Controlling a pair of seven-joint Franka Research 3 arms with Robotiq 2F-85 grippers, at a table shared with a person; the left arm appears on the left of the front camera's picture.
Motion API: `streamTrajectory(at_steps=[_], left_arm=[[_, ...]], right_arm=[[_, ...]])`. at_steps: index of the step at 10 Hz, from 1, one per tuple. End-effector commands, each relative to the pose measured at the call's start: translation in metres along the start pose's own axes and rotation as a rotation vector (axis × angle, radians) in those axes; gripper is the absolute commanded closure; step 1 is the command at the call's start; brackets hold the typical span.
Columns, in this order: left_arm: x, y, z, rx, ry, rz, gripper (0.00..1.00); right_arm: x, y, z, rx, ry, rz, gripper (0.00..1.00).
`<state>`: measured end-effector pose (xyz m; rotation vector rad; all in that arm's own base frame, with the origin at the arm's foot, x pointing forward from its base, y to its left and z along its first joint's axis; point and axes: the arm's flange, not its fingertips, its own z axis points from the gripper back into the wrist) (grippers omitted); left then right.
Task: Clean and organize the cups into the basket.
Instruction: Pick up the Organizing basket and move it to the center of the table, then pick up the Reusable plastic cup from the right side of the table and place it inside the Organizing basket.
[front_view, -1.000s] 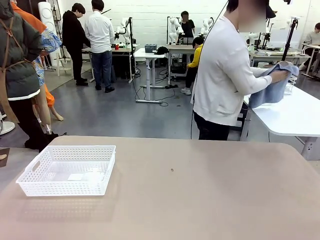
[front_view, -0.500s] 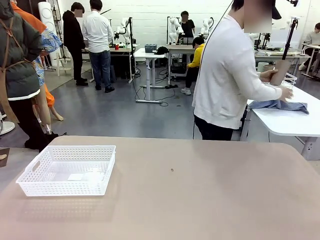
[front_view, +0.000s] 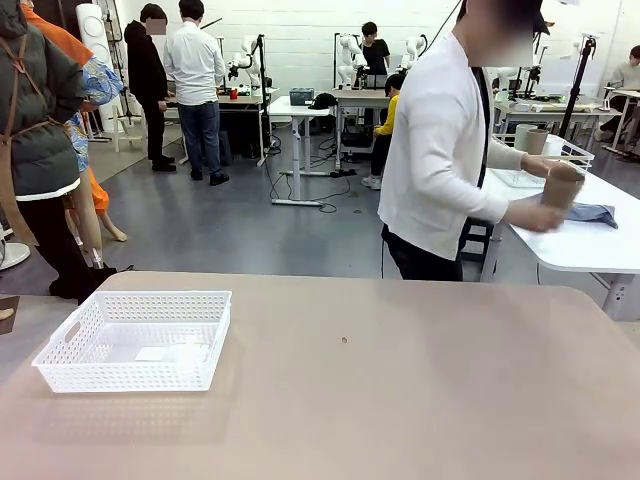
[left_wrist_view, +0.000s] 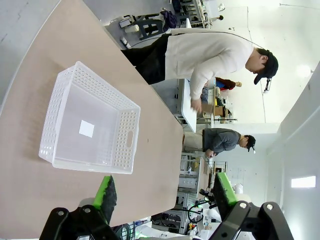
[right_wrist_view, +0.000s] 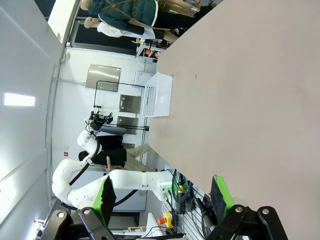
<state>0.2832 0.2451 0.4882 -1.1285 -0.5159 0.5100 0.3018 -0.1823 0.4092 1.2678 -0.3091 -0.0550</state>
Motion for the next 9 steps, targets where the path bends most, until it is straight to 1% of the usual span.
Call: streamTrajectory(at_steps=[1, 9], left_arm=[[0.0, 0.0, 0.0007, -0.01, 0.0, -0.003, 0.0], [0.0, 0.0, 0.0007, -0.01, 0.0, -0.003, 0.0]], right_arm=[[0.0008, 0.0004, -0.0001, 0.002, 0.001, 0.002, 0.0], [0.0008, 0.0004, -0.0001, 0.002, 0.001, 0.002, 0.0]])
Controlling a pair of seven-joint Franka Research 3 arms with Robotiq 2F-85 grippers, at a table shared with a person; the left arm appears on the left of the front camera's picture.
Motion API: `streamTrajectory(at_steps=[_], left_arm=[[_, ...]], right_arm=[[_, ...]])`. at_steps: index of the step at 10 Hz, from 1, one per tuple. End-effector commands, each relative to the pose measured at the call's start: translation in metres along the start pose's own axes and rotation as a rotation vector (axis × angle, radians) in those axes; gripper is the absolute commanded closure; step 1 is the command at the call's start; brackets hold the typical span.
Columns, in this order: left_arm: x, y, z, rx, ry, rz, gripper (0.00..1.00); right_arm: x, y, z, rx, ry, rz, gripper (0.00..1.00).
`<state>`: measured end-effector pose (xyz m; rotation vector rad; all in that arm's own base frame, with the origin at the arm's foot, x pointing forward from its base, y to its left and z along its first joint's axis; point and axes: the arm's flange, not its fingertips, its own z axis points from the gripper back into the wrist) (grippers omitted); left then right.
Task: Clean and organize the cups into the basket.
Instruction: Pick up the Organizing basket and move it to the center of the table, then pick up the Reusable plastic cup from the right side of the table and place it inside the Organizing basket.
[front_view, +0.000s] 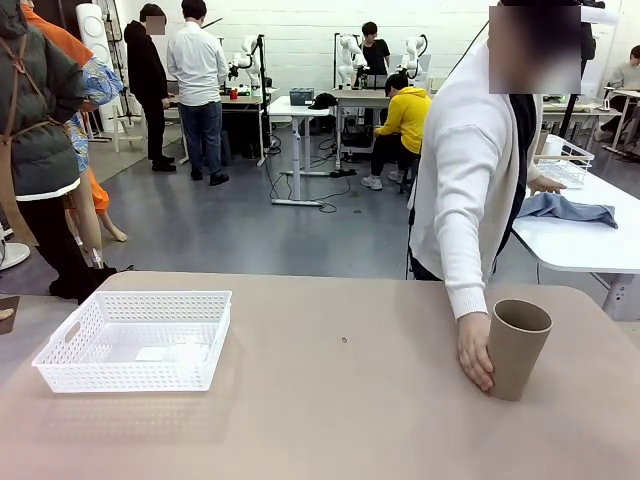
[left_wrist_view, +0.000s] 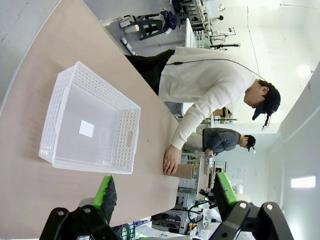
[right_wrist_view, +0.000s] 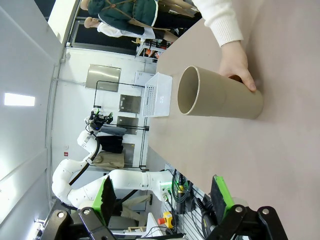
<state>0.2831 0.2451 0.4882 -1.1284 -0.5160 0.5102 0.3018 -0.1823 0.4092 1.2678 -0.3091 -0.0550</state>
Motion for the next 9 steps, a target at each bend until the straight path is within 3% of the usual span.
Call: streamTrajectory(at_steps=[1, 5, 6, 7, 9], left_arm=[[0.0, 0.0, 0.001, -0.01, 0.001, -0.003, 0.0], [0.0, 0.0, 0.0, 0.0, 0.0, 0.0, 0.0], [0.004, -0.002, 0.001, 0.077, 0.032, -0.162, 0.0], [0.012, -0.011, -0.003, 0.204, 0.039, -0.322, 0.0], [0.016, -0.035, -0.021, 0.457, -0.024, -0.572, 0.0]], right_arm=[[0.001, 0.0, 0.0, 0.002, 0.001, 0.002, 0.0], [0.001, 0.0, 0.0, 0.002, 0.001, 0.002, 0.0], [0.0, 0.0, 0.0, 0.0, 0.0, 0.0, 0.0], [0.005, 0.002, -0.012, -0.002, 0.102, 0.228, 0.0], [0.024, 0.012, -0.04, 0.013, 0.103, 0.446, 0.0]])
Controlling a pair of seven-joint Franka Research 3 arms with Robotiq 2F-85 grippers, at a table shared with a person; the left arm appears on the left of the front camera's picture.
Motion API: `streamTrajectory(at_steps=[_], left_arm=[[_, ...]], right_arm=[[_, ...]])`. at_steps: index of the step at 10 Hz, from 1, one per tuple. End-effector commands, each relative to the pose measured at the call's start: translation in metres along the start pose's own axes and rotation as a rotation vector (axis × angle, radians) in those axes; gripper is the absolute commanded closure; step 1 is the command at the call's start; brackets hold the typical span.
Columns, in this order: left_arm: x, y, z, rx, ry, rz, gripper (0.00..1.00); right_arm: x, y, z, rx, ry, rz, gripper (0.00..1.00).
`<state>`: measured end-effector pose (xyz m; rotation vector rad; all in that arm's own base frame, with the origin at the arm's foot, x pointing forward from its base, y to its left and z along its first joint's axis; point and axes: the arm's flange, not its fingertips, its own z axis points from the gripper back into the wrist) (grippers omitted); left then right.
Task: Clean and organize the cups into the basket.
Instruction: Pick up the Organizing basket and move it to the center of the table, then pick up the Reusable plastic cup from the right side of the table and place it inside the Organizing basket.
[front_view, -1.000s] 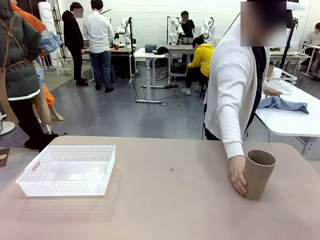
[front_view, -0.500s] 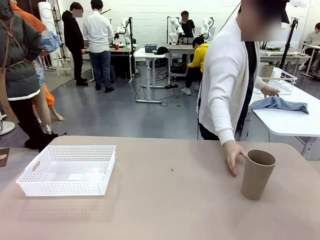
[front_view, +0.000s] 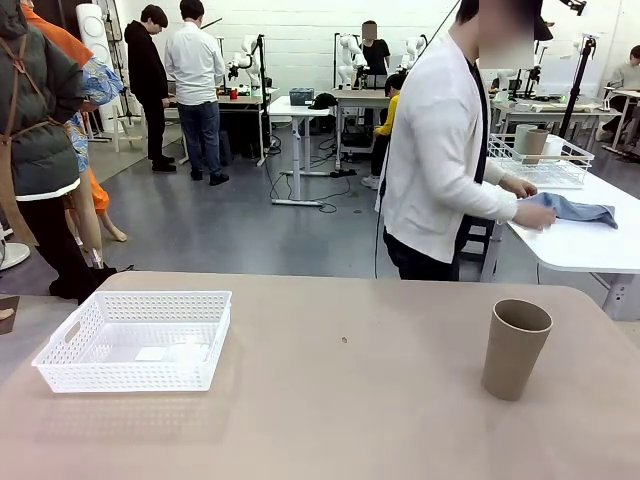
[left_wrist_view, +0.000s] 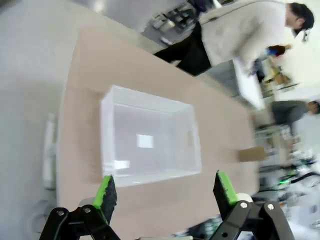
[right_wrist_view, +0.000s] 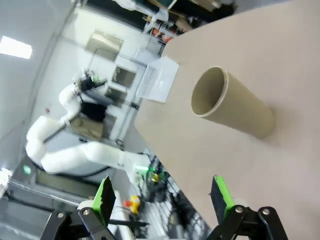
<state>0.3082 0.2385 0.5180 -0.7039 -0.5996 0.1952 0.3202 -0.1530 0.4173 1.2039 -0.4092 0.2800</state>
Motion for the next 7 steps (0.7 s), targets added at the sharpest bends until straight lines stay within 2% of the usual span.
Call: streamTrajectory(at_steps=[1, 2, 4, 6, 7], left_arm=[[0.0, -0.021, -0.012, 0.268, -0.068, -0.269, 0.0], [0.004, -0.036, -0.017, 0.401, -0.091, -0.326, 0.0], [0.002, -0.055, -0.037, 0.669, -0.061, -0.453, 0.0], [-0.002, -0.068, -0.07, 0.805, -0.035, -0.5, 0.0], [-0.006, -0.074, -0.085, 0.833, -0.023, -0.522, 0.0]], right_arm=[[0.017, -0.007, -0.019, 0.014, 0.025, 0.27, 0.0], [0.019, -0.007, -0.028, 0.026, 0.069, 0.42, 0.0], [0.015, -0.008, -0.041, 0.02, 0.118, 0.569, 0.0], [0.002, -0.008, -0.05, 0.021, 0.149, 0.703, 0.0], [-0.005, -0.009, -0.051, 0.005, 0.153, 0.717, 0.0]])
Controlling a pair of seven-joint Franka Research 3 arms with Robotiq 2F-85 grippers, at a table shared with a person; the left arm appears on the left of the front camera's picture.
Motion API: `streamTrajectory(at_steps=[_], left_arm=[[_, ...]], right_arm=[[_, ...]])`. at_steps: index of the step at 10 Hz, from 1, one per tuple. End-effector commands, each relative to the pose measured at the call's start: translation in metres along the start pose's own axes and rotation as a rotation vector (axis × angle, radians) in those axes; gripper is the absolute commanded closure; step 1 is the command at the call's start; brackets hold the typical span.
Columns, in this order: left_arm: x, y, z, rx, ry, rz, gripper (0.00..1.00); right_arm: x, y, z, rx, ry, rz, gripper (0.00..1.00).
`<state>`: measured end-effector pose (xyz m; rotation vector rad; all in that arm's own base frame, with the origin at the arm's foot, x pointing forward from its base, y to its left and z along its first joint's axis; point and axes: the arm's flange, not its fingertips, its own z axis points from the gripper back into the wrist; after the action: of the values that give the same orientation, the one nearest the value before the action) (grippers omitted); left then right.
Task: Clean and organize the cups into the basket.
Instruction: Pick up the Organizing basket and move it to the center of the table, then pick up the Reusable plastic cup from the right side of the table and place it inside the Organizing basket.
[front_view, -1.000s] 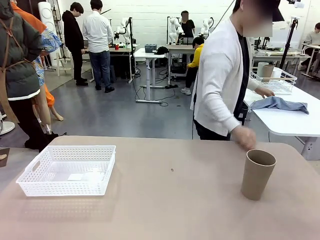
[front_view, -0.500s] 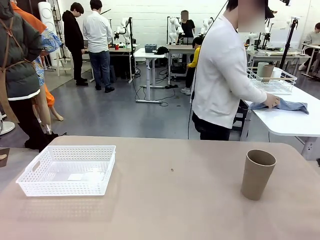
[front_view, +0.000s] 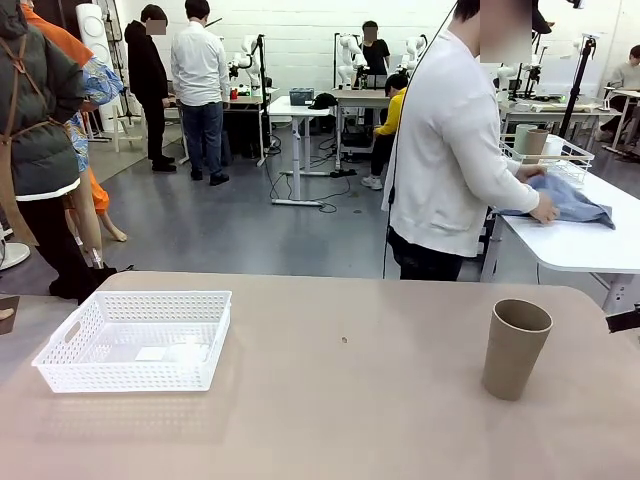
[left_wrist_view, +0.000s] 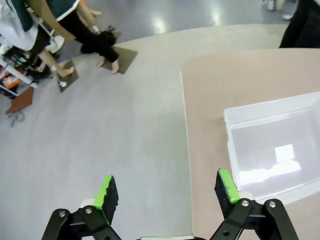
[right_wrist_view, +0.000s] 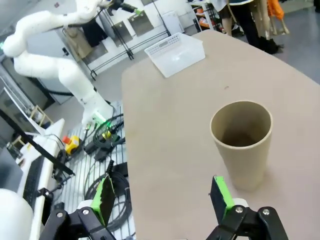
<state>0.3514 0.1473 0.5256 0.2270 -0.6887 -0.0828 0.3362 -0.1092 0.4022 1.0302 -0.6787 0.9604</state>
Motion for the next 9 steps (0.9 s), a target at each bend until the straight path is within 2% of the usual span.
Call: streamTrajectory(at_steps=[1, 2, 4, 6, 8, 9], left_arm=[[-0.005, -0.028, -0.013, 0.056, 0.046, 0.018, 0.0], [-0.005, -0.038, -0.021, 0.042, 0.044, 0.033, 0.0], [-0.009, -0.053, -0.045, -0.016, 0.082, 0.028, 0.0], [-0.012, -0.067, -0.066, -0.02, 0.12, 0.015, 0.0], [-0.01, -0.065, -0.066, -0.025, 0.118, 0.059, 0.0], [0.003, -0.062, -0.068, -0.04, 0.141, 0.003, 0.0]], right_arm=[[-0.015, 0.006, -0.004, -0.026, 0.01, 0.012, 0.0], [0.0, 0.0, 0.0, 0.0, 0.0, 0.0, 0.0], [0.0, 0.0, 0.0, 0.0, 0.0, 0.0, 0.0], [0.0, 0.0, 0.0, 0.0, 0.0, 0.0, 0.0], [0.0, 0.0, 0.0, 0.0, 0.0, 0.0, 0.0], [0.0, 0.0, 0.0, 0.0, 0.0, 0.0, 0.0]])
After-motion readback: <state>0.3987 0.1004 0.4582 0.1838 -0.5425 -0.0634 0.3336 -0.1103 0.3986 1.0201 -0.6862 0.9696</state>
